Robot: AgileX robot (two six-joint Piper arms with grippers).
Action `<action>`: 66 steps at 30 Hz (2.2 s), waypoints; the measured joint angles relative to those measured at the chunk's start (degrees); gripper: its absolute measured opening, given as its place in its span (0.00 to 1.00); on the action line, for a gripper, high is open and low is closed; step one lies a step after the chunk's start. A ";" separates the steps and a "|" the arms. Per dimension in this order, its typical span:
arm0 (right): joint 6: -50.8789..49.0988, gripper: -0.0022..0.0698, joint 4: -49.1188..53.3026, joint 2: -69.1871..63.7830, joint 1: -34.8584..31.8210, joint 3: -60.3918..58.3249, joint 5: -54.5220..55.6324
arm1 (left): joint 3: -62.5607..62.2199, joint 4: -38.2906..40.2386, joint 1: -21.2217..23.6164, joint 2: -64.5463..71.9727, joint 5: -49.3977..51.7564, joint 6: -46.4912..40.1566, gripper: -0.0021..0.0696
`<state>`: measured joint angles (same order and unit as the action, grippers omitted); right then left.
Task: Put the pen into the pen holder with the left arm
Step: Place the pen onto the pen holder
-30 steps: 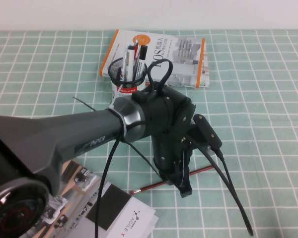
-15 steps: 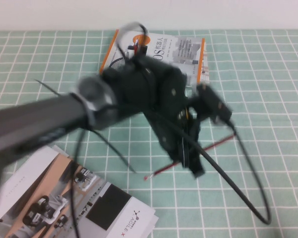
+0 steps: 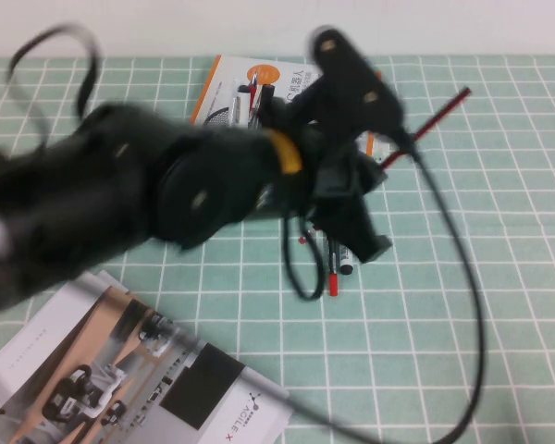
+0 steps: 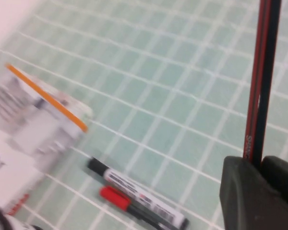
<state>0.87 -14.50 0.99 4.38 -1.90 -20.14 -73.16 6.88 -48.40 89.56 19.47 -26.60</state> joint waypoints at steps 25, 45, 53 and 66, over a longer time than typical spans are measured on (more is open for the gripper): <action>0.00 0.00 0.00 0.00 0.00 0.00 0.00 | 13.25 -7.79 22.62 12.88 -59.27 31.94 0.06; 0.00 0.00 0.00 0.00 0.00 0.00 0.00 | 1.61 -9.36 22.96 26.18 -55.80 29.96 0.06; 0.00 0.00 0.00 0.00 0.00 0.00 0.00 | 1.59 -9.22 23.73 26.50 -55.26 29.75 0.07; 0.00 0.00 0.00 0.00 0.00 0.00 0.00 | 1.59 -9.22 24.15 26.50 -52.70 30.89 0.55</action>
<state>0.87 -14.50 0.99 4.38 -1.90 -20.14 -71.57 -2.35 -24.25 116.06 -33.23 4.29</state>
